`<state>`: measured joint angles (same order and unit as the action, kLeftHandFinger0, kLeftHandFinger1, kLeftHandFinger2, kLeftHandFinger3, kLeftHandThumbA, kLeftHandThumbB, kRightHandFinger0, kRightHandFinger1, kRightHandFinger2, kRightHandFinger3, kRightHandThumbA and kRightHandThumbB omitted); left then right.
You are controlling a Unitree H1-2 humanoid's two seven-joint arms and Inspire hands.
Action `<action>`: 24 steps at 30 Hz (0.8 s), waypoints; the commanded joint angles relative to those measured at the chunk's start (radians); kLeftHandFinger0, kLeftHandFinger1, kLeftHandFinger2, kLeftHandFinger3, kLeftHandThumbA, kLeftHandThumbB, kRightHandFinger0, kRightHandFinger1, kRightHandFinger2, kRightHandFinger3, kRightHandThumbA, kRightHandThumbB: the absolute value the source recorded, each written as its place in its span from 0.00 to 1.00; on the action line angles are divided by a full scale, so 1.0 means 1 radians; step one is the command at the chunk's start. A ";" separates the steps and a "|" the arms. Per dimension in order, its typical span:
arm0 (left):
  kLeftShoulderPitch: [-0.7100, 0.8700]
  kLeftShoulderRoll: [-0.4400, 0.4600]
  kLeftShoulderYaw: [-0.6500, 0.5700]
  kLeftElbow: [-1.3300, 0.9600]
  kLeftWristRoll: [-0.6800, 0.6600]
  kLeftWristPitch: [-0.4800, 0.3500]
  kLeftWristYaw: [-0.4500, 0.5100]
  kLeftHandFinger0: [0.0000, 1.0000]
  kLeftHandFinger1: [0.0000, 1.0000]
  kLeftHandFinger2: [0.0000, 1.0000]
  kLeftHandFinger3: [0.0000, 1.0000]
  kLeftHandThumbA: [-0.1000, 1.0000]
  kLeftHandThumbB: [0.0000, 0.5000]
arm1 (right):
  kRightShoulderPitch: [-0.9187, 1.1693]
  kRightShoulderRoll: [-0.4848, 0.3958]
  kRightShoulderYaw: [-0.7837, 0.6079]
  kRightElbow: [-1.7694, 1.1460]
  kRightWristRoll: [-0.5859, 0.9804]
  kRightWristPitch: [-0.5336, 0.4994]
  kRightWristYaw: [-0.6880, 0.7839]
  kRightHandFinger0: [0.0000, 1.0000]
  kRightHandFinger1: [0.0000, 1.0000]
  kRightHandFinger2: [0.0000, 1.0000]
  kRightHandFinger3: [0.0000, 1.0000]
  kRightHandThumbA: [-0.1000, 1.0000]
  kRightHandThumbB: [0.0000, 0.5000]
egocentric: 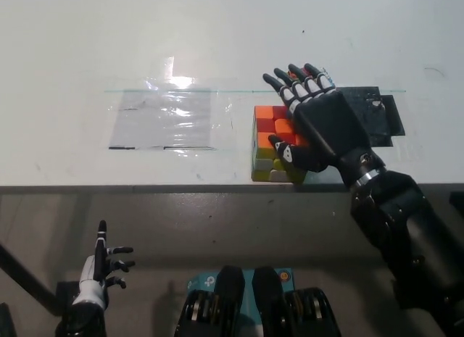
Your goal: The robot uses its right hand to pick up the small cube kept on the middle on the desk and place it on the bigger cube kept next to it
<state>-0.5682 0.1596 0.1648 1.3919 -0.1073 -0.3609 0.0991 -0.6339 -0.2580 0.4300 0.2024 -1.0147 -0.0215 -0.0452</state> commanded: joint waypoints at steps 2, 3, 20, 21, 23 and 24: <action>-0.018 0.018 -0.005 -0.011 0.002 -0.024 0.018 0.15 0.57 0.14 0.00 1.00 1.00 | -0.011 0.003 -0.013 -0.037 0.017 -0.007 -0.014 1.00 1.00 1.00 1.00 0.65 0.67; -0.017 0.017 -0.004 -0.011 0.001 -0.024 0.020 0.15 0.57 0.13 0.00 1.00 1.00 | -0.011 0.003 -0.013 -0.039 0.023 -0.017 -0.019 1.00 1.00 1.00 1.00 0.66 0.65; 0.021 0.021 -0.005 -0.009 0.004 -0.022 0.021 0.12 0.60 0.11 0.00 1.00 1.00 | 0.098 0.022 0.007 -0.270 0.024 -0.040 0.019 1.00 1.00 1.00 1.00 0.71 0.68; 0.025 0.019 -0.009 -0.008 0.008 -0.025 0.023 0.11 0.61 0.11 0.00 1.00 1.00 | 0.108 0.020 0.012 -0.298 0.024 -0.046 0.028 1.00 1.00 1.00 1.00 0.73 0.68; 0.027 0.016 -0.002 -0.010 -0.001 -0.015 0.017 0.09 0.59 0.10 0.00 1.00 1.00 | 0.130 0.025 0.021 -0.358 0.013 -0.042 0.055 1.00 1.00 1.00 1.00 0.71 0.70; 0.031 0.014 -0.002 -0.011 -0.001 -0.015 0.019 0.06 0.57 0.10 0.00 1.00 1.00 | 0.143 0.026 0.025 -0.383 0.016 -0.042 0.066 1.00 1.00 1.00 1.00 0.67 0.68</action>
<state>-0.5300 0.1596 0.1644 1.3920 -0.1074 -0.3607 0.0992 -0.4938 -0.2418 0.4466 -0.0815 -0.9964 -0.0449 -0.0230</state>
